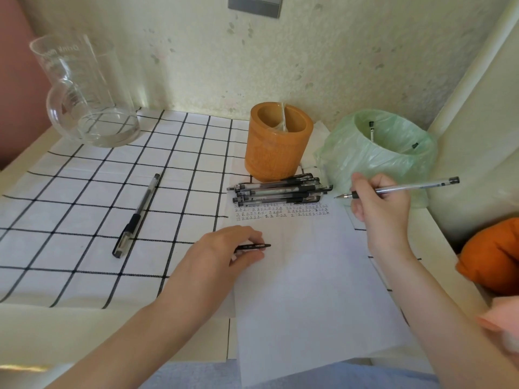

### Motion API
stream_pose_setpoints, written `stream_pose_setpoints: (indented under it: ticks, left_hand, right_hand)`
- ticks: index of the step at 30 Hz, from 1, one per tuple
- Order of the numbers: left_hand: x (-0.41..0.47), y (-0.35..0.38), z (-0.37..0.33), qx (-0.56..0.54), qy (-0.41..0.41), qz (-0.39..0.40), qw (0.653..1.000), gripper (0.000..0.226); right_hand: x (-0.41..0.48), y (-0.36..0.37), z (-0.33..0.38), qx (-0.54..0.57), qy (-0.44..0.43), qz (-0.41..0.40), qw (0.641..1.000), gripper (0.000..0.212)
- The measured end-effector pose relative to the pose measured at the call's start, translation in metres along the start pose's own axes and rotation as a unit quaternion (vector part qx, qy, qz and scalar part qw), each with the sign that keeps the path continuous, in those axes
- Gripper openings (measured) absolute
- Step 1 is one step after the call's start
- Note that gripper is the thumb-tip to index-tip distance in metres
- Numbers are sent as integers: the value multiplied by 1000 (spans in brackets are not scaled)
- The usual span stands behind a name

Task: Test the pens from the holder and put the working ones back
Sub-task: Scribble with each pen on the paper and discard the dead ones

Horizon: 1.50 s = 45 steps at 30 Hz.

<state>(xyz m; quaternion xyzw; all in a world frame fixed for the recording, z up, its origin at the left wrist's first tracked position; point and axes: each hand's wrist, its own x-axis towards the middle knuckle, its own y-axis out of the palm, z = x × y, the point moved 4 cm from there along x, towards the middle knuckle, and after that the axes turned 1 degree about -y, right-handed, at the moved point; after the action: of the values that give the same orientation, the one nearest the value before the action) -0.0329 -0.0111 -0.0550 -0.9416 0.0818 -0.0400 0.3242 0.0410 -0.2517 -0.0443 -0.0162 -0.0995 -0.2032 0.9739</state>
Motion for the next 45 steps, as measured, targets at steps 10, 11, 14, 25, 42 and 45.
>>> stream_pose_setpoints:
  ticks: [10, 11, 14, 25, 42, 45]
  left_hand:
    - [2, -5, -12, -250, -33, -15, 968, 24]
    - [2, -6, -11, -259, -42, -19, 965, 29]
    - [3, -8, -11, -269, -52, -41, 961, 36]
    - [2, -9, -14, -270, -54, -46, 960, 40]
    - [0, -3, -3, -166, -61, -23, 984, 27]
    - [-2, -2, -5, -178, -57, -22, 982, 28]
  right_hand:
    - [-34, 32, 18, 125, 137, 218, 958, 28]
    - [-37, 34, 19, 133, 145, 230, 953, 27]
    - [-44, 40, 20, 128, 142, 256, 948, 26]
    - [-61, 57, 18, 81, 118, 297, 944, 25]
    - [-74, 70, 7, 62, 91, 360, 926, 30]
    - [-75, 73, 6, 64, 96, 366, 923, 30]
